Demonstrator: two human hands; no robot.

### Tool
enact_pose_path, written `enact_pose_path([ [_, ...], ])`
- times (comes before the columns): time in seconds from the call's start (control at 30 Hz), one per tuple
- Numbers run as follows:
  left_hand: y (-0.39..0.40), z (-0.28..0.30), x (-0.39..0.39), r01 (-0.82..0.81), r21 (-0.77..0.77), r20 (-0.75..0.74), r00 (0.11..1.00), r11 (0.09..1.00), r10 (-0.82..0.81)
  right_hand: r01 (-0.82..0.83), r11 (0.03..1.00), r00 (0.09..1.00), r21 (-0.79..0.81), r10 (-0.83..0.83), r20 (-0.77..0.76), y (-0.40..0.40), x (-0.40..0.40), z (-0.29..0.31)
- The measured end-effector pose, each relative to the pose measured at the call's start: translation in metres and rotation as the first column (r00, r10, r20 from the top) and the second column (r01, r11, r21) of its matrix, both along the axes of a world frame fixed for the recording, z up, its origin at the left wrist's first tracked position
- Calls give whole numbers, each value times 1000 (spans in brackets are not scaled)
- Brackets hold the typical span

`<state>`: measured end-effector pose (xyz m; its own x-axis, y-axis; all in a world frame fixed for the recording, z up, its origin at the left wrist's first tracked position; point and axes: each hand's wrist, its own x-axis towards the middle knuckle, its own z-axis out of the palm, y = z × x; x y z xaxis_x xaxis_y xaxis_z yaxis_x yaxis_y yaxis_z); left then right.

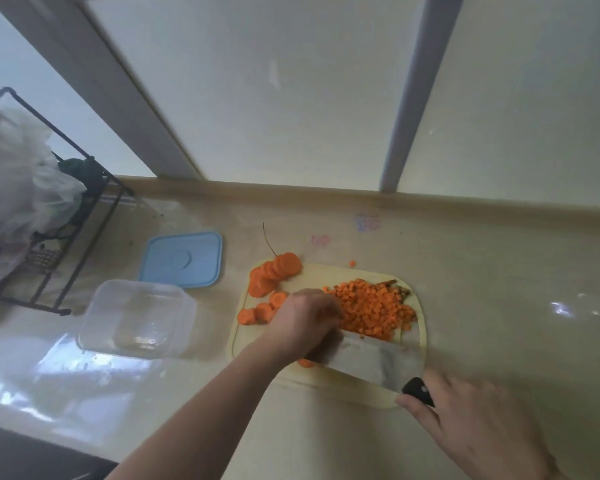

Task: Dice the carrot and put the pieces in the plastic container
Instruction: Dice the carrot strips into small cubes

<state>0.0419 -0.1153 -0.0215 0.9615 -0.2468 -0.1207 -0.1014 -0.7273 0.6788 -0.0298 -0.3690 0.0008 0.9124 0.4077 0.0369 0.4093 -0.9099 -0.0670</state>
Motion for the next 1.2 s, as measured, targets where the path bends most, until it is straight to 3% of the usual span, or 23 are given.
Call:
enact_pose_path([
  [0.1, -2, -1, 3, -2, -36, 27, 1000, 999, 3, 13, 998, 1000, -58, -14, -13, 2, -2, 4],
  [0.27, -13, -4, 1, 216, -44, 46, 976, 975, -214, 20, 1000, 999, 16, -20, 35, 3, -5, 7],
  [0.47, -10, -7, 1, 143, 12, 136, 980, 990, -143, -2, 1000, 998, 17, 0, 68, 2, -15, 6],
  [0.6, 27, -3, -15, -23, -82, 231, 972, 996, 41, 55, 999, 994, 4, -54, -100, -9, -25, 7],
  [0.67, 48, -8, -33, -48, -76, 331, 941, 996, 71, 169, 985, 961, 39, -156, -226, -17, -32, 7],
  [0.73, 63, -18, -50, 76, -10, 402, 913, 997, -66, 334, 936, 904, 113, -284, -321, -24, -39, 6],
  [0.8, 68, -31, -58, 251, 96, 396, 878, 963, -269, 483, 863, 833, 146, -401, -382, -28, -44, 1],
  [0.87, 67, -41, -59, 338, 154, 371, 851, 929, -371, 558, 816, 782, 151, -456, -425, -32, -45, 2],
  [1.07, 62, -62, -61, 329, 152, 421, 831, 932, -362, 576, 810, 735, 106, -457, -500, -18, -38, 20],
  [1.2, 57, -72, -70, 235, 124, 422, 867, 964, -266, 621, 754, 661, 213, -358, -659, 0, -42, 22],
])
